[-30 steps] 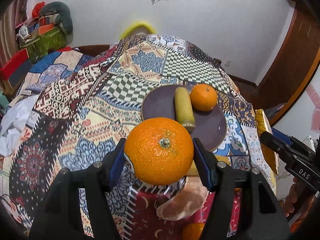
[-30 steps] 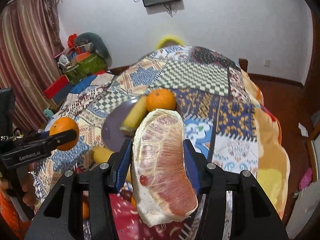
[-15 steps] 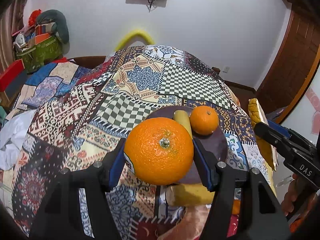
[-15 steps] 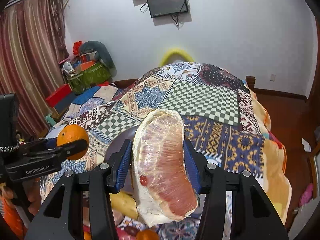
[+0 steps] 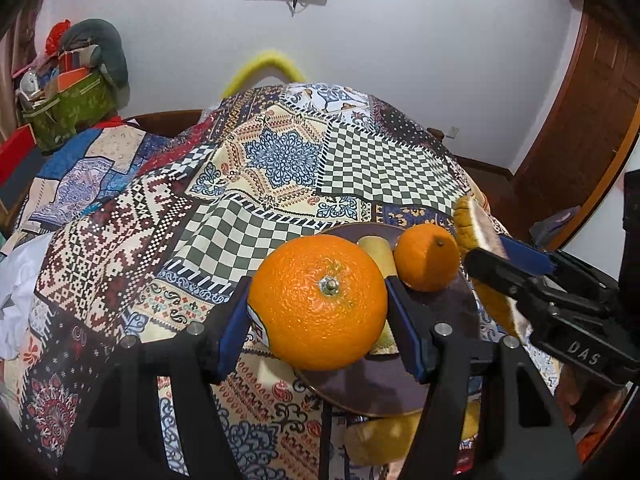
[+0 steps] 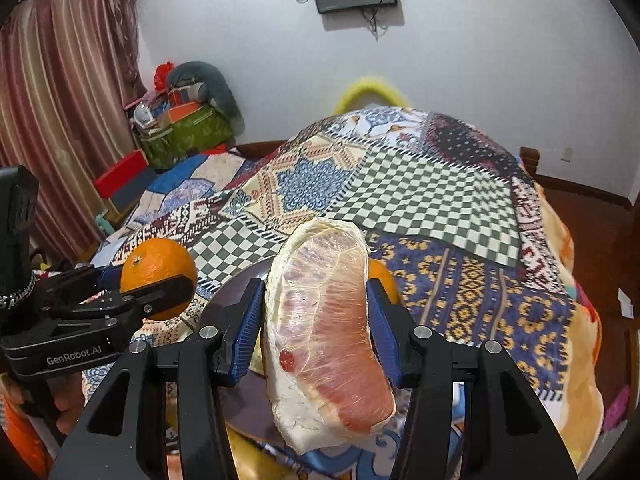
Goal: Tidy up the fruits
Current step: 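Carry the pomelo segment and orange over the purple plate with both tools, then lower the pomelo segment and orange onto the plate and open both tools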
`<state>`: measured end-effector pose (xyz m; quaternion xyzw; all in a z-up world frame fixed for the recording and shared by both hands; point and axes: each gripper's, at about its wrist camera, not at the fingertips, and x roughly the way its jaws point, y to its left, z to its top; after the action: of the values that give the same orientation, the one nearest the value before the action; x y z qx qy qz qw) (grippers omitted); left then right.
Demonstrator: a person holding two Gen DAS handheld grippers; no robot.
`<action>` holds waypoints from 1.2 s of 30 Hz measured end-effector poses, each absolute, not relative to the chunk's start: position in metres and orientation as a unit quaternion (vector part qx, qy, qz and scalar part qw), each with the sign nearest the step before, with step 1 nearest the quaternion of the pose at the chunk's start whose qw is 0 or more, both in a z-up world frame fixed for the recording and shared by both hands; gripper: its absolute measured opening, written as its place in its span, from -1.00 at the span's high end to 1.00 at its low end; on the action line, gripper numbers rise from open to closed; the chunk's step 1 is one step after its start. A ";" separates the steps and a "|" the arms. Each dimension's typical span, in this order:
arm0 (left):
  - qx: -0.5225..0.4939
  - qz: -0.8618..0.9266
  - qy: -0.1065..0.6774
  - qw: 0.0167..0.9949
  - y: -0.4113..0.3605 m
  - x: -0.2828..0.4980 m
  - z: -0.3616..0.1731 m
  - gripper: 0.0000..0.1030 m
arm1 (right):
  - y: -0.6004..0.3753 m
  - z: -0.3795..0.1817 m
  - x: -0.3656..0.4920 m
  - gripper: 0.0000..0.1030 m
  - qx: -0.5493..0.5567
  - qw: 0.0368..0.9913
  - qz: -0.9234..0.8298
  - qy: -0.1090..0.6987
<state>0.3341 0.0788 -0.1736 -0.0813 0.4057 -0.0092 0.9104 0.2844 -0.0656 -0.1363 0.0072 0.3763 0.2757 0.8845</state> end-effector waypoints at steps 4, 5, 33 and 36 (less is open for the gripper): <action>-0.081 -0.017 0.419 0.904 0.080 0.343 -0.185 -0.23 | -0.056 -0.145 0.294 0.08 0.001 0.877 0.283 0.388; -0.079 -0.019 0.423 0.902 0.080 0.345 -0.188 -0.23 | -0.054 -0.146 0.296 0.08 0.000 0.876 0.284 0.390; -0.082 -0.021 0.489 0.868 0.079 0.394 -0.227 -0.24 | -0.067 -0.145 0.304 0.05 0.004 0.876 0.275 0.395; -0.076 -0.016 0.480 0.874 0.078 0.391 -0.221 -0.24 | -0.071 -0.145 0.301 0.04 0.002 0.877 0.272 0.397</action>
<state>0.3906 0.0784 -0.2206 -0.0760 0.4795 -0.0163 0.8741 0.3006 -0.0712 -0.1453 0.0016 0.3967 0.2720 0.8767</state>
